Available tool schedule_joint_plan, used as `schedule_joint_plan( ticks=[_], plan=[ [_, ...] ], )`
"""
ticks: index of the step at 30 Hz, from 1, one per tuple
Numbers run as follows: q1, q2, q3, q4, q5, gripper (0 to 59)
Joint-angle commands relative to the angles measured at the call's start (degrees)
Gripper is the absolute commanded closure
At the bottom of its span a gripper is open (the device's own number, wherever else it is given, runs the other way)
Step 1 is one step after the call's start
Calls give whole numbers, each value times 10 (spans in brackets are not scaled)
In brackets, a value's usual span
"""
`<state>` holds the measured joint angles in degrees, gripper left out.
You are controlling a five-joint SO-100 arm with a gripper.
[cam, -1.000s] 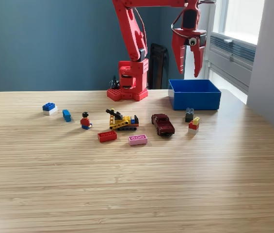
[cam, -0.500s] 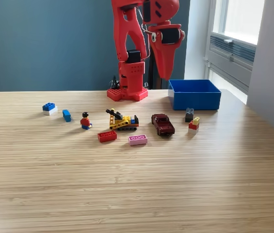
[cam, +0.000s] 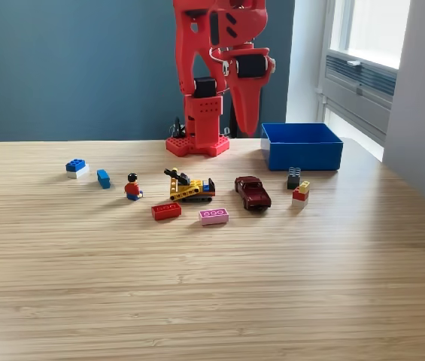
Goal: Grasp a lego block and put it in the bin.
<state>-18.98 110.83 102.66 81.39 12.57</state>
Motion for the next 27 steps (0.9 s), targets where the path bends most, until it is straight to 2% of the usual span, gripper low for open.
schedule_joint_plan(
  ticks=[1,18,27],
  plan=[
    [4,4,6,-27,3,453],
    [32,4,10,-47,-3,456],
    [15,4,20,-71,-25,424]
  ],
)
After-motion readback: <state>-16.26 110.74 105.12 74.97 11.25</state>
